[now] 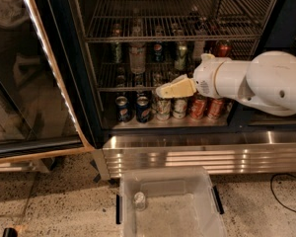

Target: Pick water bottle from middle shelf of fridge

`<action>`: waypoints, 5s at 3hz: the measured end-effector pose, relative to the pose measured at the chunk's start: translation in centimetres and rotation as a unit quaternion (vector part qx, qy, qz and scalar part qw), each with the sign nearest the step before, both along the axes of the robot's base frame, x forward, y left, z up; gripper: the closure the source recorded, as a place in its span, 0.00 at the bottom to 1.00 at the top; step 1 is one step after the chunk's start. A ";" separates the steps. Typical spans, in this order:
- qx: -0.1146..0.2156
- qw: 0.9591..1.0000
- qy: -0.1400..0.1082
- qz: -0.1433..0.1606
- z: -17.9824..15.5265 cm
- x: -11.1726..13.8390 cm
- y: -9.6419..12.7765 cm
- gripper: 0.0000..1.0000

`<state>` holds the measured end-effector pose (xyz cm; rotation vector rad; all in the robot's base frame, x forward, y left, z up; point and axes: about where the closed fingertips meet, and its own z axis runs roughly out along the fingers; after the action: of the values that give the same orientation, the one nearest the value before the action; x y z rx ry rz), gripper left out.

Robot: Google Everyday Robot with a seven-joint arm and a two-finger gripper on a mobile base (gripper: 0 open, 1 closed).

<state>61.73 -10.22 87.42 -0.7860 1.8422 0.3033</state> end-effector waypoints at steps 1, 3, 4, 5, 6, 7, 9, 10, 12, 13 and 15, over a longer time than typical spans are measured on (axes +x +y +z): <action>0.036 0.999 -0.016 -0.035 -1.6 2.9 0.3 0.00; 0.074 0.996 -0.018 -0.045 -3.5 6.5 1.1 0.00; 0.082 0.996 -0.023 -0.037 -3.7 7.0 1.8 0.00; 0.107 0.993 -0.040 -0.031 -4.2 8.7 3.1 0.00; 0.139 0.989 -0.051 -0.028 -5.0 11.3 5.0 0.00; 0.169 0.984 -0.048 -0.032 -6.5 16.8 7.8 0.00; 0.183 0.982 -0.050 -0.023 -7.1 18.7 9.3 0.00; 0.186 0.981 -0.053 -0.031 -7.7 20.8 10.0 0.00; 0.190 0.979 -0.052 -0.060 -9.4 25.1 10.7 0.00; 0.177 0.980 -0.054 -0.069 -9.5 28.9 11.7 0.00; 0.176 0.981 -0.058 -0.061 -9.4 29.5 12.7 0.19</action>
Offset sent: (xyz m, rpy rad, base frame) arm 0.1064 0.0177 -0.0467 0.2342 -0.0535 -0.1149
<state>91.22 2.44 78.06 -0.4360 1.6579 0.4783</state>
